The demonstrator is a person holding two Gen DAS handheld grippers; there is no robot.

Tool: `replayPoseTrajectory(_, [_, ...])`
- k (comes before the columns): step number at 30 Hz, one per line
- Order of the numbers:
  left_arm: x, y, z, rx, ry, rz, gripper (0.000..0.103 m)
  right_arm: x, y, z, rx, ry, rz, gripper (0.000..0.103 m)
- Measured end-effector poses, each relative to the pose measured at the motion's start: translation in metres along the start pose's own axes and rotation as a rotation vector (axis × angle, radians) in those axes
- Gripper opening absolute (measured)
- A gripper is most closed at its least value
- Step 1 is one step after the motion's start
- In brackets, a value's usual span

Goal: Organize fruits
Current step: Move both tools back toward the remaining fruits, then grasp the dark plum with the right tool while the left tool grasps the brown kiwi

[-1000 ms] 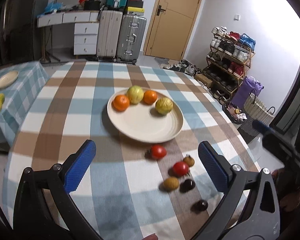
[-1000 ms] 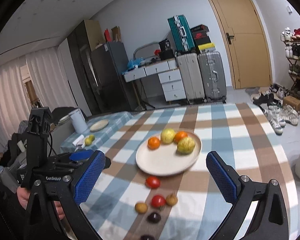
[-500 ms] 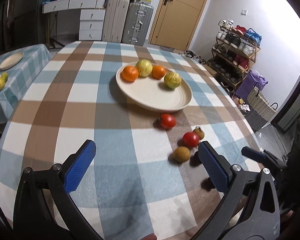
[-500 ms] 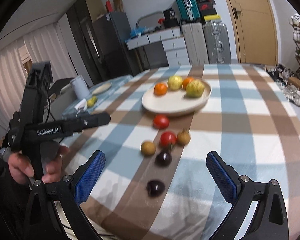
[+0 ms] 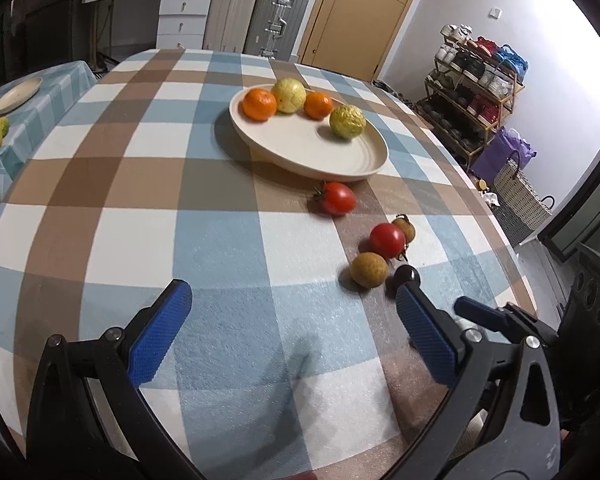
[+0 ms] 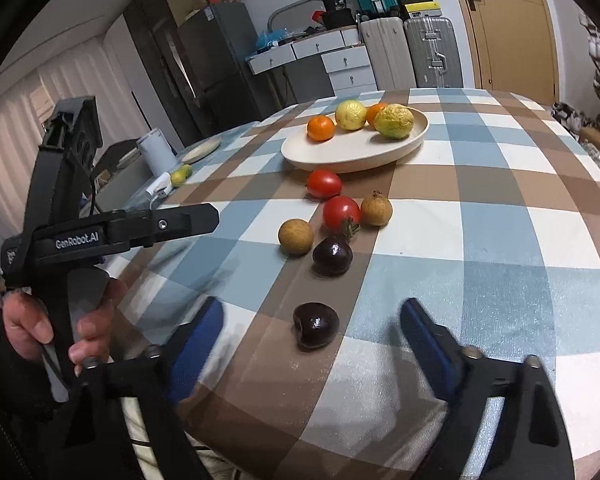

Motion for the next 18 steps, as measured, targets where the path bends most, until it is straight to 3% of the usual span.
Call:
replayPoseTrajectory(12, [-0.009,-0.002,0.004,0.010,-0.034,0.018,0.102,-0.002,-0.009,0.004,0.007,-0.039,-0.040,0.030])
replayPoseTrajectory(18, [-0.021,-0.006,0.010,0.039,-0.058,0.036,0.102,-0.002,-0.008,0.000,-0.026,-0.027,-0.035,0.025])
Point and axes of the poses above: each gripper's, at about its wrist camera, not at the fingertips, and z roughly the way its jaws point, x to its left, y to its top, the point moved 9 cm from there along z, roughly the way its jaws point
